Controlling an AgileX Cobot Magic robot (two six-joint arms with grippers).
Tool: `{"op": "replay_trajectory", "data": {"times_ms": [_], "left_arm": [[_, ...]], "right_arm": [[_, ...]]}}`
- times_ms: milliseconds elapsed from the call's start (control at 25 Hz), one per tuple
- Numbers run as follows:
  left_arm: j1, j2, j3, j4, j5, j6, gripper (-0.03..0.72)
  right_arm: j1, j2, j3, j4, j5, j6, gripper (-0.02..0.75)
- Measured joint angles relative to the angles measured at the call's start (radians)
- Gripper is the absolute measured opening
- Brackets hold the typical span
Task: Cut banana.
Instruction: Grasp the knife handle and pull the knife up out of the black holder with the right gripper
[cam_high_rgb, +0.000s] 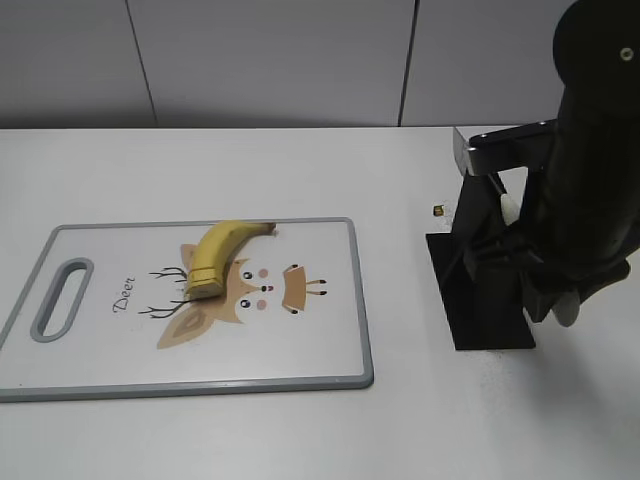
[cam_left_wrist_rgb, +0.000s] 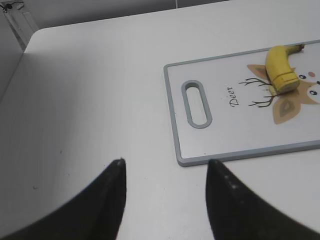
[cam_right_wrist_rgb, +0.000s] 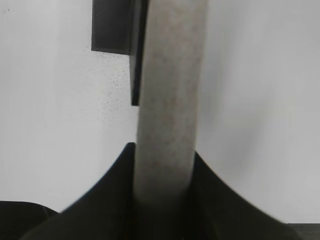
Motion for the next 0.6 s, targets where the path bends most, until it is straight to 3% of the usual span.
{"op": "replay_trajectory", "data": {"times_ms": [600], "left_arm": [[0.0,0.0,0.0,0.0,0.0,0.0,0.5]], "right_arm": [[0.0,-0.141,-0.062,0.008,0.022,0.064,0.162]]}}
